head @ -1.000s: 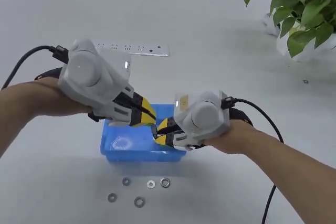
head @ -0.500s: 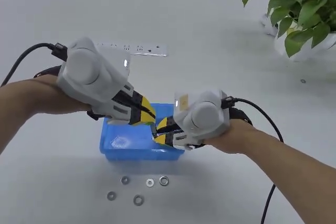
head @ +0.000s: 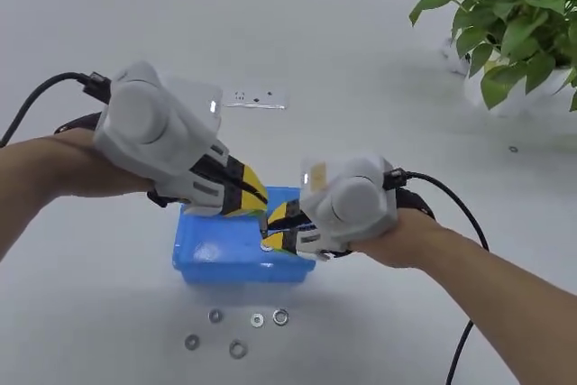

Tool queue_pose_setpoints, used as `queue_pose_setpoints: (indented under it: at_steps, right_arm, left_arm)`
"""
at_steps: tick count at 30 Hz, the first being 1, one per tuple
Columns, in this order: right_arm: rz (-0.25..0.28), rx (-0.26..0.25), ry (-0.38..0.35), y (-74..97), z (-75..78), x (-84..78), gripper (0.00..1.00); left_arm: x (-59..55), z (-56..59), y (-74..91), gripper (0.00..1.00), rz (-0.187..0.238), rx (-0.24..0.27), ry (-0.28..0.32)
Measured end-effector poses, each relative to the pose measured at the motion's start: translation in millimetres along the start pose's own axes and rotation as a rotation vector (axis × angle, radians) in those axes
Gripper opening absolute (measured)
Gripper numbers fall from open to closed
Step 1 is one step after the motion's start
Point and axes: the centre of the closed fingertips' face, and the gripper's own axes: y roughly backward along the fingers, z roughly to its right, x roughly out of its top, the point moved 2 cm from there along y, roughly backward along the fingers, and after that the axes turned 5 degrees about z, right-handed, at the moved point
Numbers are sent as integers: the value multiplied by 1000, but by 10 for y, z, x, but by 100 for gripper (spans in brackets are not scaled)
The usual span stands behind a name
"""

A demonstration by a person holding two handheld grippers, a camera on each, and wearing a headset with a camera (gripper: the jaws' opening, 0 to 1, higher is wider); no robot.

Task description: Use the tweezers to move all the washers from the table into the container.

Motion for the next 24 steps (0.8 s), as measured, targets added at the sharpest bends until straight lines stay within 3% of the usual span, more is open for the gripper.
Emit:
queue_pose_setpoints:
  at_steps: [14, 24]
  right_arm:
    - [51, -28, 7, 183, -153, 252, 14]
    - [88, -41, -5, 224, -263, 368, 14]
  left_arm:
    - [239, 164, 189, 5, 10, 13, -14]
    - [306, 306, 262, 5, 2, 12, -29]
